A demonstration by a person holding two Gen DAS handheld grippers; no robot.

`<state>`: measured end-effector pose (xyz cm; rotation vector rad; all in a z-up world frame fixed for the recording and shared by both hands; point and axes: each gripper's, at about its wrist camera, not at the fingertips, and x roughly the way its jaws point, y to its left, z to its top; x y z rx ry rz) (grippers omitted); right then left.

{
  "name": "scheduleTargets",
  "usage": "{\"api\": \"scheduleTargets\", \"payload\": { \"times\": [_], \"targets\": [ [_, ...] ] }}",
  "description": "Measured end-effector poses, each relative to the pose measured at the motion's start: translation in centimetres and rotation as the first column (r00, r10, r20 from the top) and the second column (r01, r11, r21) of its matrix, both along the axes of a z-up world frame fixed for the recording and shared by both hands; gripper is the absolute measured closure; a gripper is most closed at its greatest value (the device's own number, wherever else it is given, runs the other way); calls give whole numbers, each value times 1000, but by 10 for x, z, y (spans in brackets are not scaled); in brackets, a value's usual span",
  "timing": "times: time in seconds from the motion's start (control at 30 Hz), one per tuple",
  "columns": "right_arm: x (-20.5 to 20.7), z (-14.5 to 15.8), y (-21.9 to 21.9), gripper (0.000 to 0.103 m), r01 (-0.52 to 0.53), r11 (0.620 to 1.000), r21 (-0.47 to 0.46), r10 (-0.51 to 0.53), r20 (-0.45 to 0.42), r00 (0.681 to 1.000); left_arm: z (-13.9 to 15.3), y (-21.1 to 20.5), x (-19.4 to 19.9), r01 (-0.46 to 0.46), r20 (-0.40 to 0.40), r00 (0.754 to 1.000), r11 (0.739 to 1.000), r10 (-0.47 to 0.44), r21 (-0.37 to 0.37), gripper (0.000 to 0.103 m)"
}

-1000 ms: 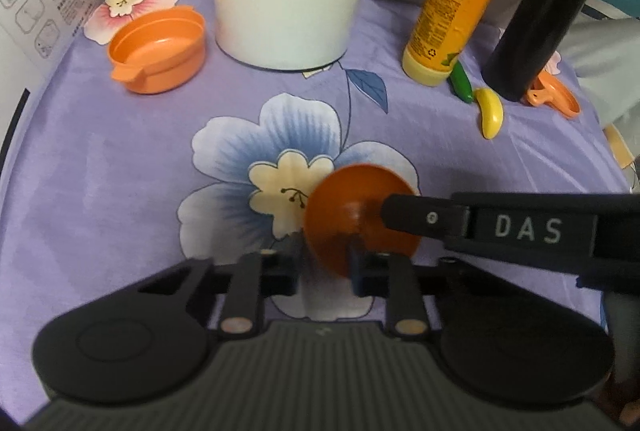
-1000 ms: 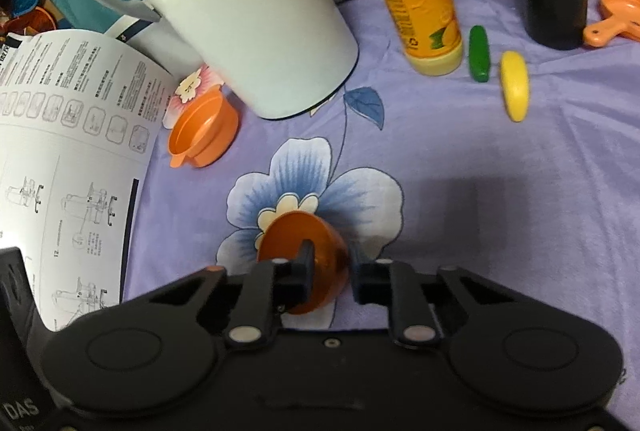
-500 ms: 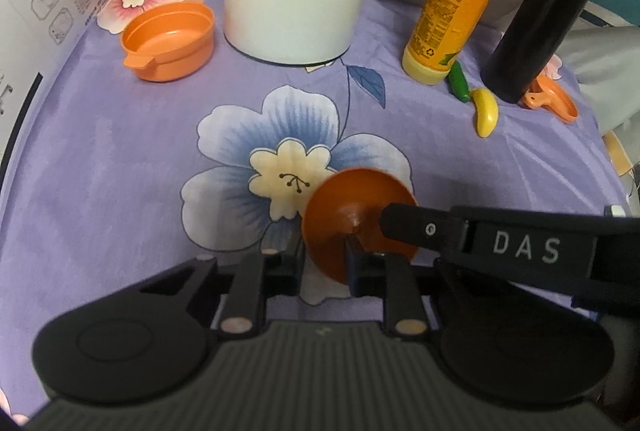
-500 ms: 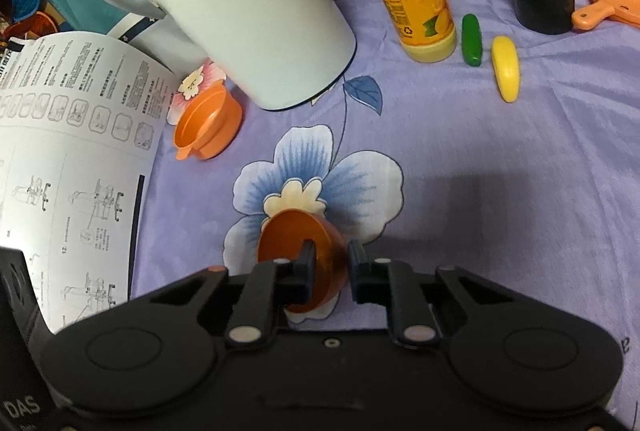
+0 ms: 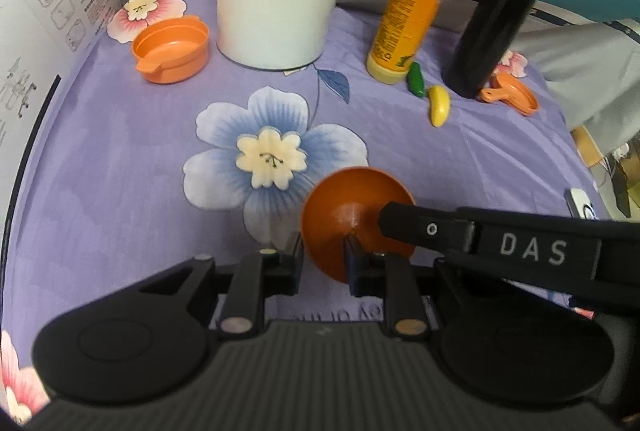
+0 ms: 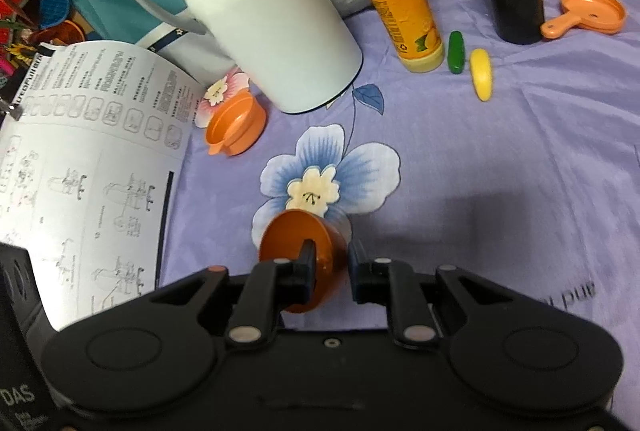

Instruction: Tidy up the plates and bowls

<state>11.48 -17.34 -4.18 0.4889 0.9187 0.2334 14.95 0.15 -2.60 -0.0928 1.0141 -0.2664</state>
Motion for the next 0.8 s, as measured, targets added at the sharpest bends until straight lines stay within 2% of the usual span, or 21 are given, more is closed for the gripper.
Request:
{"api": "scheduleTargets", "payload": {
  "times": [0.4,0.8],
  "targets": [
    [-75,14,-19,86,26,999,22,-26,10,1000,19,-13,-66,51,0,999,999,-51,-5,83],
    [-135,14,-52,86,65,997,43,-65,-3,998,26,-39,-117,140,4,990,990,-140,11,81]
  ]
}}
